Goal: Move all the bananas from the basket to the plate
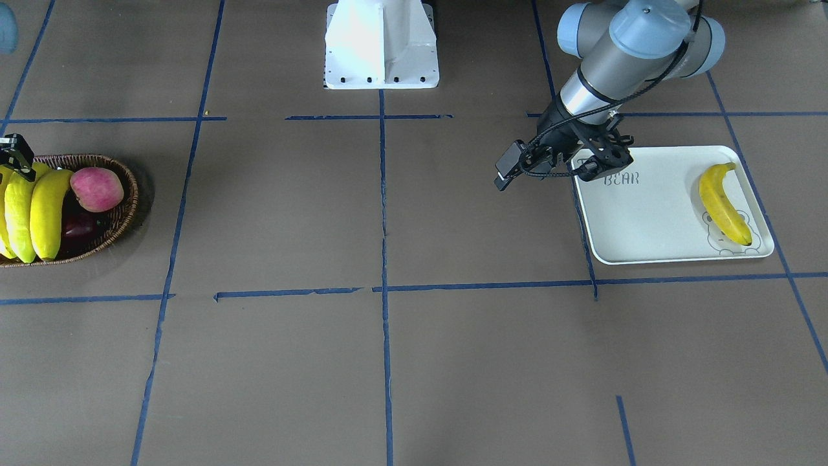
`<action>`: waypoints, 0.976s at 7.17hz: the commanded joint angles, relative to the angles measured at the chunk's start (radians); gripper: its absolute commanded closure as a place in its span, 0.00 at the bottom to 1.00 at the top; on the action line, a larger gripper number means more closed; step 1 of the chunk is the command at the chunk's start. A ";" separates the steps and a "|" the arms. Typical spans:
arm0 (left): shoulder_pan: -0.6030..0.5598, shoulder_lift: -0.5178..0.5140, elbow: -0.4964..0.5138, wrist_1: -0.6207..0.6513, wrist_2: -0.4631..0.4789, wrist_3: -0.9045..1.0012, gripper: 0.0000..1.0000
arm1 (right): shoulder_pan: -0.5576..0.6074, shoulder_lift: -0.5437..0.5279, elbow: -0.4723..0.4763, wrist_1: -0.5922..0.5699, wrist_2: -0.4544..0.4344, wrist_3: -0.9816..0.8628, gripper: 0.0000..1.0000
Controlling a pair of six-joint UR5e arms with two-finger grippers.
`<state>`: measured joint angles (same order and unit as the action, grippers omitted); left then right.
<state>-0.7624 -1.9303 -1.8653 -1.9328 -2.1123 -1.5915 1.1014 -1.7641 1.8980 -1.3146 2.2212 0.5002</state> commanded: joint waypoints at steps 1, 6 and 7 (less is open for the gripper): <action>0.000 0.001 0.000 0.000 0.000 0.001 0.01 | -0.002 0.000 0.000 0.000 0.000 0.000 0.41; 0.000 0.002 -0.003 0.000 0.000 -0.001 0.01 | -0.009 0.005 -0.020 0.000 -0.002 0.000 0.41; 0.000 0.002 -0.005 0.000 -0.002 0.001 0.01 | -0.009 0.041 -0.036 -0.002 0.000 0.003 0.42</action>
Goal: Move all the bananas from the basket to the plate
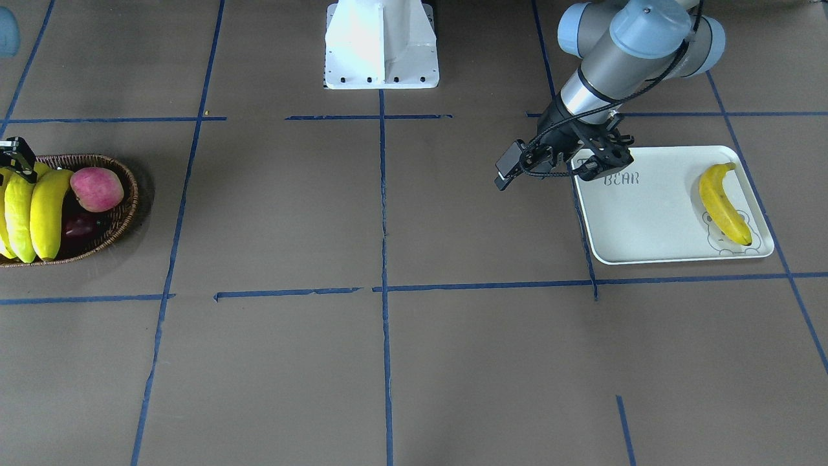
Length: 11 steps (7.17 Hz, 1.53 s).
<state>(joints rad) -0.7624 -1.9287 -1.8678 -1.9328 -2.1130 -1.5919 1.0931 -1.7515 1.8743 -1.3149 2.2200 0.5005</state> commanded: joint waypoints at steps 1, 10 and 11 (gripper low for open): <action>0.000 0.002 -0.002 0.000 -0.001 0.000 0.01 | -0.001 0.032 -0.018 0.000 0.001 0.001 0.46; 0.002 -0.001 -0.004 0.000 -0.001 -0.006 0.01 | 0.166 -0.094 0.254 0.000 0.014 -0.095 0.99; 0.002 -0.004 -0.004 0.000 -0.001 -0.006 0.01 | 0.186 -0.092 0.302 -0.003 0.033 -0.092 0.99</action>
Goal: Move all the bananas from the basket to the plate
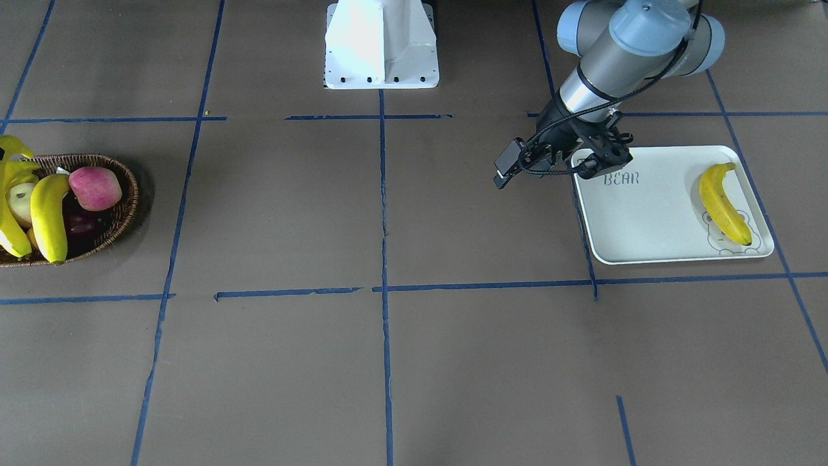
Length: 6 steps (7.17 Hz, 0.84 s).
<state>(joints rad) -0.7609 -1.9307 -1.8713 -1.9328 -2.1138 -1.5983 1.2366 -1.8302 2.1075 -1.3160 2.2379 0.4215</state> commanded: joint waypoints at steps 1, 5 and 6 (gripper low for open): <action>0.003 -0.014 0.001 0.000 0.000 -0.002 0.01 | 0.043 0.041 0.062 0.000 0.117 0.017 1.00; 0.011 -0.040 0.007 -0.247 -0.003 -0.165 0.01 | -0.251 0.458 0.060 0.004 0.070 0.691 0.99; 0.011 -0.043 0.015 -0.349 -0.003 -0.239 0.01 | -0.344 0.536 0.060 0.004 0.018 0.759 0.99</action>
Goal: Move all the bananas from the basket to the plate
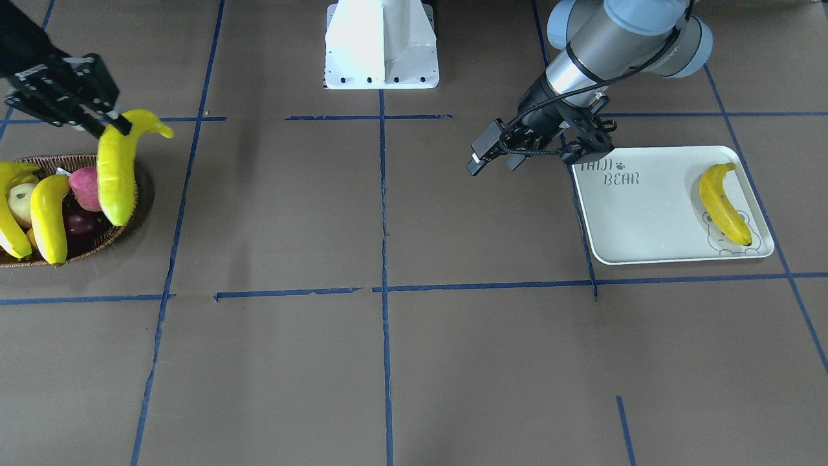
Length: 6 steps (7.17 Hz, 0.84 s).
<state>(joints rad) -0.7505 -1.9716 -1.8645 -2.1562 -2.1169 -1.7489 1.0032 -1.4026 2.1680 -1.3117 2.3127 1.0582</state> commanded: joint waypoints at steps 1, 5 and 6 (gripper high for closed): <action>0.000 -0.006 0.010 -0.164 0.000 -0.115 0.01 | -0.173 0.154 0.004 0.000 -0.068 0.126 0.99; 0.049 -0.105 0.010 -0.174 0.000 -0.165 0.01 | -0.585 0.266 0.023 -0.005 -0.515 0.152 0.99; 0.069 -0.137 0.011 -0.175 0.001 -0.225 0.01 | -0.607 0.267 0.024 -0.003 -0.539 0.160 0.99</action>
<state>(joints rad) -0.7057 -2.0755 -1.8541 -2.3292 -2.1165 -1.9270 0.4617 -1.1477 2.1908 -1.3156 1.8497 1.2114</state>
